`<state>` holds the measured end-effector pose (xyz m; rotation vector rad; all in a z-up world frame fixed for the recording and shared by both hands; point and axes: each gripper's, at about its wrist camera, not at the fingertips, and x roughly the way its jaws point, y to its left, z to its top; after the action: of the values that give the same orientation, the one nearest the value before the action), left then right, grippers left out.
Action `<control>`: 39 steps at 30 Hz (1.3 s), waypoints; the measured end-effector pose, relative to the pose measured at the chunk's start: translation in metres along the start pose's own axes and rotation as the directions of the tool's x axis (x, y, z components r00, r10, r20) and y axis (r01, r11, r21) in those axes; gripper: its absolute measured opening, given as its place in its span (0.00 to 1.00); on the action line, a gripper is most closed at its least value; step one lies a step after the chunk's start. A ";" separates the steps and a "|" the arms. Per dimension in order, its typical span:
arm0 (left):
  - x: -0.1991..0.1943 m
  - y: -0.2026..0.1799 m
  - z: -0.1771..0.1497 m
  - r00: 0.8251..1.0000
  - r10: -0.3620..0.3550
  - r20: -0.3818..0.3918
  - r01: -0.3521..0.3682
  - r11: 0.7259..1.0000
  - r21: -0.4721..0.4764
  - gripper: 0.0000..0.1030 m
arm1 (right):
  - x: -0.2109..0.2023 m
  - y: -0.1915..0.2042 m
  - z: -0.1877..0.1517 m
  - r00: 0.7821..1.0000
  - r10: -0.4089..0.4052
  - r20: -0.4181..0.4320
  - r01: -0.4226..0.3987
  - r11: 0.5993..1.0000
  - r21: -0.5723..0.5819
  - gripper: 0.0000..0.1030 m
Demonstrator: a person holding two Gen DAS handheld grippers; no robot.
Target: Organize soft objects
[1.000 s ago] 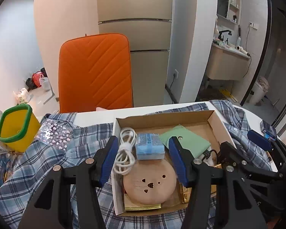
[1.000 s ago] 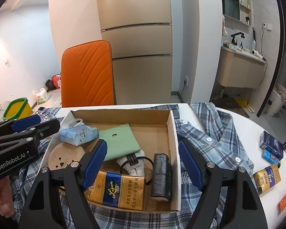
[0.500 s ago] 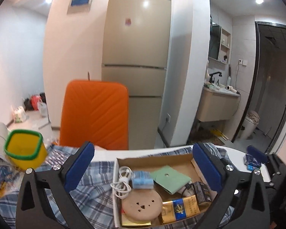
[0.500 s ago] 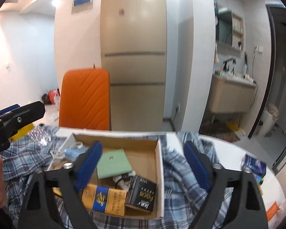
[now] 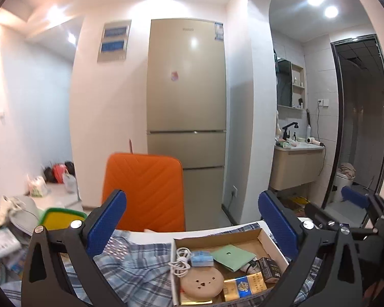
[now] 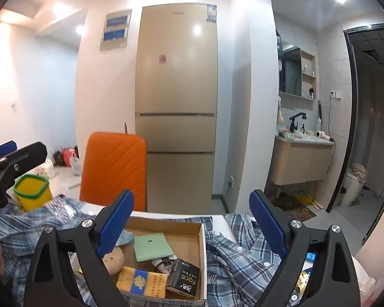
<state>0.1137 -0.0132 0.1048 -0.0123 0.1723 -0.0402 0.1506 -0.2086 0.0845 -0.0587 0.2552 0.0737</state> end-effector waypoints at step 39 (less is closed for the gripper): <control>-0.114 0.018 -0.090 1.000 -0.025 0.007 0.025 0.999 -0.039 0.99 | -0.162 0.009 -0.070 0.988 -0.008 0.157 0.008 1.000 0.000 1.00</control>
<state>-0.0132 0.0085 0.0356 -0.0540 0.1666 -0.0619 -0.0242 -0.2145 0.0577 -0.0543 0.0974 0.0696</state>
